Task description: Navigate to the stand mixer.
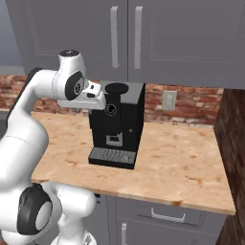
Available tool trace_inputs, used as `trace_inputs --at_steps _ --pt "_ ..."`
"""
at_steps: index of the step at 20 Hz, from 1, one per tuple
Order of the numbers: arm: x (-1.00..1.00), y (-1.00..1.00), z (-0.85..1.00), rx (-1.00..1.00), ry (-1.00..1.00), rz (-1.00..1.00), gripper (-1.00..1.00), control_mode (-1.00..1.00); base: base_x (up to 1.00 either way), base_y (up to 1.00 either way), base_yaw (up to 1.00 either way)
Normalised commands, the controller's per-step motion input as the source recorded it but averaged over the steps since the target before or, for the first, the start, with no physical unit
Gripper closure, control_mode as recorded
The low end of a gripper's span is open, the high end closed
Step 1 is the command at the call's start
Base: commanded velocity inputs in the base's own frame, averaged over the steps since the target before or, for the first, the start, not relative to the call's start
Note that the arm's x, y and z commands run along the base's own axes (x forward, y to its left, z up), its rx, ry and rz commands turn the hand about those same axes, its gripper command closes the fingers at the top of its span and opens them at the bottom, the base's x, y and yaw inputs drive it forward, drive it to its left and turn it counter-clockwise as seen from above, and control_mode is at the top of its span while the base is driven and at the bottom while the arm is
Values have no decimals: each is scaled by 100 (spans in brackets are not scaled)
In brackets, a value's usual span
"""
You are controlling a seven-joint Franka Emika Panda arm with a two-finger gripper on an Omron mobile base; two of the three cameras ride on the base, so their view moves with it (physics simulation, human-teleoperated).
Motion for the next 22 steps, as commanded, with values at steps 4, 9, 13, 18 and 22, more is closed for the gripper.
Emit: trace_inputs --at_steps 4,9,13,18,22 --pt "0 0 0 0 0 0 -100 100 0 0 0" --pt "0 0 0 0 0 0 -100 100 -42 -8 -6" --pt "0 0 0 0 0 0 -100 100 -70 -4 -2" --pt "0 0 0 0 0 0 -100 100 -50 7 31" --pt "0 0 0 0 0 0 -100 100 -30 0 66"
